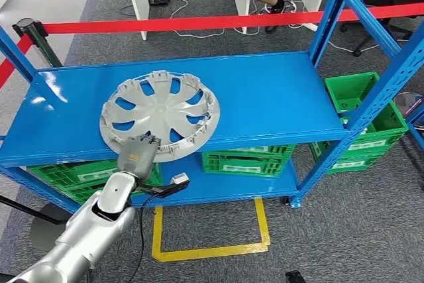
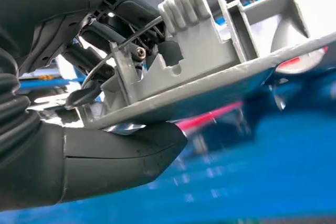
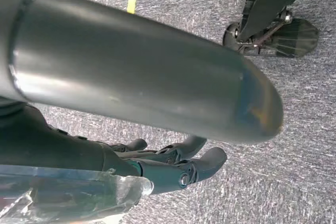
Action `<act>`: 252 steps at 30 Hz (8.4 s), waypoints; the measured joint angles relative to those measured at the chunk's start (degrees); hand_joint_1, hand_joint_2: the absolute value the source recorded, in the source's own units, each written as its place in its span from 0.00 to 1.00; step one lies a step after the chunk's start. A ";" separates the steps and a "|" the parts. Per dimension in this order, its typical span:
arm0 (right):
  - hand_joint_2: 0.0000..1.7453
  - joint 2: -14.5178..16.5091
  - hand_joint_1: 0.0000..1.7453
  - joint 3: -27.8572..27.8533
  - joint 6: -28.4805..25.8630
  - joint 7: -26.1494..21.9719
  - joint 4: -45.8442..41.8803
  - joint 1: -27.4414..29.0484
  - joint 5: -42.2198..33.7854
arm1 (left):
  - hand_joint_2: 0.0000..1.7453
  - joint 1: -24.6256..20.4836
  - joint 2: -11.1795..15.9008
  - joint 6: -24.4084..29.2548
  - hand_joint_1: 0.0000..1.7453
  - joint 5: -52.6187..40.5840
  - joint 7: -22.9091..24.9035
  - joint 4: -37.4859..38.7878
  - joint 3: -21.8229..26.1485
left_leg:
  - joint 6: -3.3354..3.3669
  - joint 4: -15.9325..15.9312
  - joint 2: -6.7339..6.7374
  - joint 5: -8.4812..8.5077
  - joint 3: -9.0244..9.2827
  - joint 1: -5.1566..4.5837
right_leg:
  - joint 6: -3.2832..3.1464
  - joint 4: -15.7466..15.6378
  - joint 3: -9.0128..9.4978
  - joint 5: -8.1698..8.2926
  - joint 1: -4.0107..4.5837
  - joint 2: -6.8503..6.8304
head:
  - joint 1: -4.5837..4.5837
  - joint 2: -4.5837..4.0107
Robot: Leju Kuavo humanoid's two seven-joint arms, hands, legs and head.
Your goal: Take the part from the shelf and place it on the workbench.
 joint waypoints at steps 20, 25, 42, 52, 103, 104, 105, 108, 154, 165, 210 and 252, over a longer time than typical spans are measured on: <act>0.00 0.00 0.00 -1.02 -0.89 -0.14 0.07 0.05 0.10 | 1.00 -5.45 9.78 1.18 1.00 0.23 14.77 -18.81 -17.73 | 0.00 0.00 0.00 0.00 -0.09 0.00 | 0.00 0.00 -0.11 0.01 0.00 0.02 | 0.00 0.00; 0.00 0.00 0.00 -1.06 -0.95 -0.14 0.07 0.04 0.16 | 1.00 -8.11 12.32 1.25 1.00 0.23 18.42 -23.77 -21.96 | 0.00 0.00 0.00 0.00 -0.10 0.00 | 0.00 0.00 -0.11 0.01 0.01 0.03 | 0.01 -0.02; 0.00 0.04 0.00 -2.29 -1.25 -0.23 0.07 0.04 1.98 | 1.00 -11.24 16.40 2.05 1.00 0.25 22.98 -31.40 -29.14 | 0.00 0.00 0.00 0.00 -0.10 0.00 | 0.00 0.00 -0.10 0.01 0.00 0.02 | 0.00 -0.01; 0.00 0.11 0.00 -2.47 -1.25 -0.40 0.09 0.04 1.89 | 1.00 -3.98 13.77 3.56 1.00 0.26 7.19 -31.91 -20.59 | 0.00 0.00 0.02 -0.02 -0.10 -0.01 | 0.00 0.00 -0.12 0.00 -0.01 0.07 | 0.01 -0.02; 0.00 1.01 0.00 -3.94 -1.24 -0.10 0.44 0.06 2.15 | 1.00 -1.85 15.40 3.46 1.00 0.32 11.23 -34.04 -17.79 | 1.75 -0.31 0.95 0.90 -0.66 0.12 | 1.64 13.28 -8.56 -5.98 0.03 -0.42 | 0.14 0.00; 0.00 1.01 0.00 -3.94 -1.26 -0.11 0.44 0.02 2.15 | 1.00 -1.64 15.39 3.46 1.00 0.32 11.15 -34.04 -17.62 | 1.69 -0.27 0.98 1.50 -1.43 0.12 | 1.77 15.56 -8.37 -6.35 0.03 -0.42 | 0.14 0.00; 0.00 1.00 0.00 -3.95 -1.29 -0.09 0.44 0.00 2.15 | 1.00 -1.42 15.39 3.45 1.00 0.32 11.07 -34.04 -17.41 | 1.56 -0.22 1.00 2.08 -2.18 0.15 | 1.84 15.83 -7.22 -5.55 0.02 -0.43 | 0.14 0.00; 0.00 1.03 0.00 -3.98 -1.66 0.08 0.44 -0.13 2.17 | 1.00 -0.83 15.43 3.45 1.00 0.33 10.79 -34.05 -16.65 | 0.81 0.15 0.95 3.54 -4.07 0.27 | 2.01 6.28 1.05 -3.36 -0.02 -0.40 | 0.18 0.00; 0.00 6.03 0.00 -3.78 -7.97 2.11 0.82 -1.91 4.99 | 1.00 9.39 18.24 4.76 1.00 0.25 -0.11 -35.82 0.81 | -2.41 5.99 0.78 -1.32 0.24 0.77 | -1.21 -1.51 -1.40 2.42 0.46 -0.51 | -0.68 0.00; 0.00 6.08 0.00 -3.78 -7.68 1.98 0.83 -1.31 4.86 | 1.00 10.33 16.44 4.63 1.00 0.23 -2.19 -35.82 3.39 | 1.31 -1.36 1.01 2.80 -1.38 0.29 | 1.33 15.16 -7.10 -7.33 0.25 -0.52 | -0.47 0.00; 0.00 6.36 0.00 -3.74 -7.20 1.91 0.87 -1.93 5.11 | 1.00 12.15 12.06 3.46 1.00 0.21 -8.71 -34.84 10.66 | -2.24 14.08 0.88 -6.40 -8.04 0.63 | -2.04 0.02 -0.77 0.96 0.48 -0.23 | -0.42 0.00; 0.00 7.00 0.00 -2.29 -7.99 1.98 0.85 -1.16 6.26 | 1.00 14.74 10.26 4.31 1.00 2.48 -12.30 -34.84 15.63 | 0.24 -0.91 0.90 1.76 -0.14 0.33 | 0.21 0.41 1.77 -2.52 0.70 -0.31 | -0.84 -0.02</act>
